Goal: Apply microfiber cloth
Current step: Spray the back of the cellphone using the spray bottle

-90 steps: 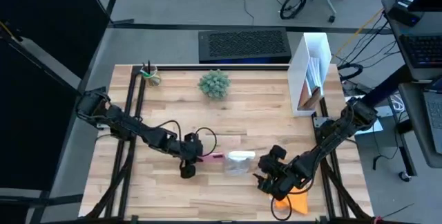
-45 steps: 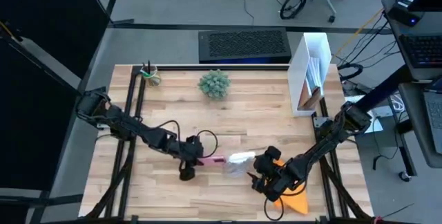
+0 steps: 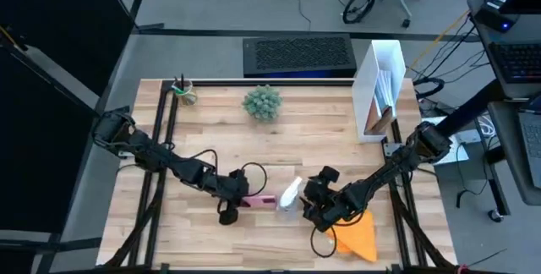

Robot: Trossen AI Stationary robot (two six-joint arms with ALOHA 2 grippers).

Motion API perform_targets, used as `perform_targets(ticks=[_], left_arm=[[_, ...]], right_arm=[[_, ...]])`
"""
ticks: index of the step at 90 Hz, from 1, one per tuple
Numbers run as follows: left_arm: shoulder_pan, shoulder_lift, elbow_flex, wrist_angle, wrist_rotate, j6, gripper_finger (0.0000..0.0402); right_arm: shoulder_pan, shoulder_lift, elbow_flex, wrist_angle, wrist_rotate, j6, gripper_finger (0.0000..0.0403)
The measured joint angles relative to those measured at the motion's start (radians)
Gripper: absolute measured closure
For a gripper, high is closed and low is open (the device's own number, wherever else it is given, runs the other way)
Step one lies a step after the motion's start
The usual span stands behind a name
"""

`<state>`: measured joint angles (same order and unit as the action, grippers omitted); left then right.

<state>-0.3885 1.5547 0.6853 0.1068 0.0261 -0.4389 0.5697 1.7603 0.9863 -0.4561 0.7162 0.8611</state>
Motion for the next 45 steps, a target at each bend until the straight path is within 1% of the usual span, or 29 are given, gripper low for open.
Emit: perform_targets(ticks=[20,30,38,45], left_arm=[[0.0,0.0,0.0,0.0,-0.004,0.0,0.0386],[0.0,0.001,0.0,0.016,-0.005,0.0,0.0386],[0.0,0.001,0.0,0.018,-0.007,-0.001,0.0386],[0.0,0.001,0.0,-0.007,-0.008,-0.001,0.0386]], right_arm=[[-0.054,0.0,0.0,-0.003,-0.004,-0.121,0.0064],[-0.066,0.0,0.0,0.006,-0.011,-0.156,0.0064],[-0.066,-0.004,0.0,-0.02,-0.061,-0.159,0.0064],[-0.052,-0.018,0.0,-0.103,-0.115,-0.098,0.0064]])
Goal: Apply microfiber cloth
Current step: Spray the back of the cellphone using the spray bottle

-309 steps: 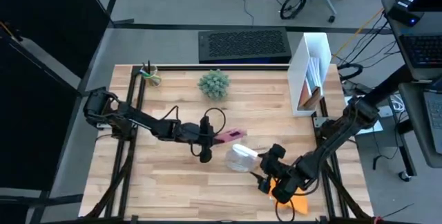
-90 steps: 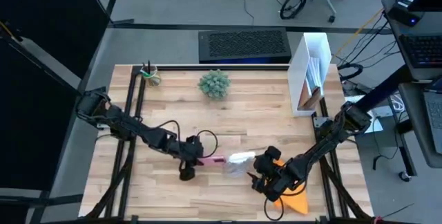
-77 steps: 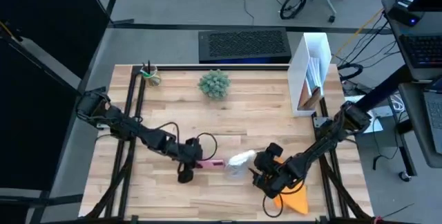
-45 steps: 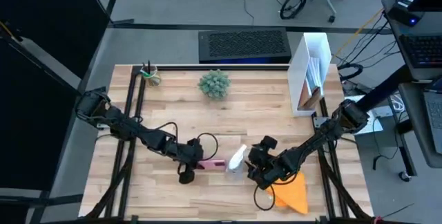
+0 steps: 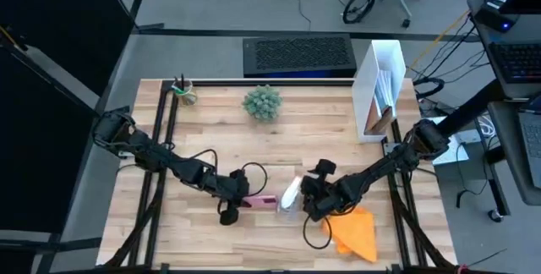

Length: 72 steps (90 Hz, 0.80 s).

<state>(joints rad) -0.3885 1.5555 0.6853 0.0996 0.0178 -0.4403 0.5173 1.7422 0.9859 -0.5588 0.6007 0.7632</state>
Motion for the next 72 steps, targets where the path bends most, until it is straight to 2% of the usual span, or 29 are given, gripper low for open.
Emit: perform_targets(ticks=[9,17,27,42,72], left_arm=[[-0.009,0.0,0.0,-0.053,0.0,-0.04,0.0386],[-0.033,0.001,-0.001,-0.093,0.008,-0.077,0.0386],[-0.068,0.002,0.0,-0.043,0.06,-0.105,0.0386],[-0.101,0.026,-0.001,0.024,0.064,-0.131,0.0386],[-0.071,0.113,0.0,0.182,0.042,-0.104,0.0386]], right_arm=[[0.039,-0.024,0.0,-0.055,-0.027,0.087,0.0064],[0.074,-0.039,0.0,-0.017,-0.005,0.111,0.0064],[0.1,-0.04,0.0,0.065,0.022,0.104,0.0064],[0.103,-0.04,0.0,0.089,0.113,0.103,0.0064],[0.033,-0.04,0.0,0.201,0.134,-0.057,0.0064]])
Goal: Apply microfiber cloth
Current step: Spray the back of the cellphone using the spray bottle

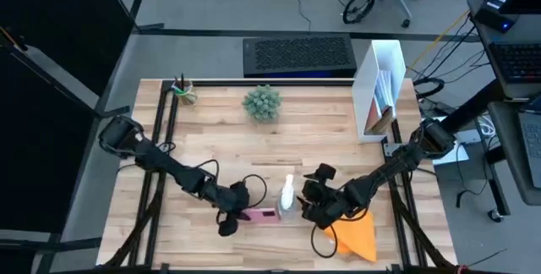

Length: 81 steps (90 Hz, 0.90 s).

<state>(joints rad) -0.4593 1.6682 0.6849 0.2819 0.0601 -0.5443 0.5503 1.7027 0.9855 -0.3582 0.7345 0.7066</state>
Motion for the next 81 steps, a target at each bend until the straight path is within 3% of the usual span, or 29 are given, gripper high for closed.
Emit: perform_targets(ticks=[15,42,50,65,81], left_arm=[[0.006,0.002,0.0,-0.002,-0.001,0.001,0.0386],[0.0,-0.066,0.0,-0.033,-0.001,-0.019,0.0386],[0.0,-0.109,0.0,-0.045,-0.001,-0.019,0.0386],[0.005,-0.237,0.0,-0.115,-0.022,0.005,0.0386],[0.057,-0.399,0.0,-0.233,-0.103,0.086,0.0386]], right_arm=[[-0.029,-0.003,0.0,-0.028,-0.003,-0.05,0.0064],[0.041,-0.19,0.072,-0.399,-0.078,0.077,0.0064],[0.084,-0.261,0.077,-0.365,-0.026,0.059,0.0064],[0.186,-0.343,0.079,-0.185,0.194,-0.122,0.0064],[0.215,-0.33,0.079,-0.062,0.204,-0.248,0.0064]])
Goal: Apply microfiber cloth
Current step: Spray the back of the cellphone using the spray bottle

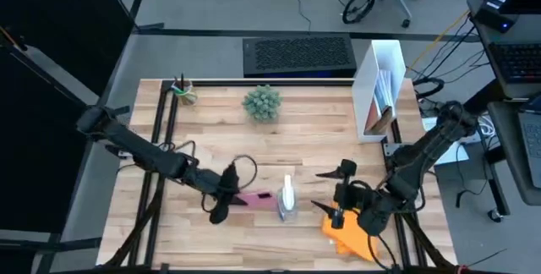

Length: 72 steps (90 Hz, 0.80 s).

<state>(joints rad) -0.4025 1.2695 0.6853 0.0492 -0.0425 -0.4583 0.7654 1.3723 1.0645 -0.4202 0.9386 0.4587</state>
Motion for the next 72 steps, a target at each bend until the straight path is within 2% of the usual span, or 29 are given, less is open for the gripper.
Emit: perform_targets(ticks=[14,35,45,59,72], left_arm=[[0.08,-0.098,0.0,-0.058,0.002,0.04,0.0386],[0.138,-0.136,0.0,-0.112,0.009,0.105,0.0386],[0.155,-0.133,0.0,-0.112,0.009,0.139,0.0386],[0.167,-0.133,0.0,-0.112,0.012,0.175,0.0386],[0.167,-0.132,0.0,-0.112,0.012,0.196,0.0386]], right_arm=[[-0.008,0.041,-0.001,0.106,-0.003,-0.045,0.0064],[-0.064,0.09,-0.001,0.304,-0.064,-0.221,0.0064],[-0.117,0.099,-0.001,0.348,-0.137,-0.24,0.0064],[-0.173,0.099,-0.001,0.344,-0.174,-0.252,0.0064],[-0.203,0.101,-0.001,0.385,-0.295,-0.263,0.0064]])
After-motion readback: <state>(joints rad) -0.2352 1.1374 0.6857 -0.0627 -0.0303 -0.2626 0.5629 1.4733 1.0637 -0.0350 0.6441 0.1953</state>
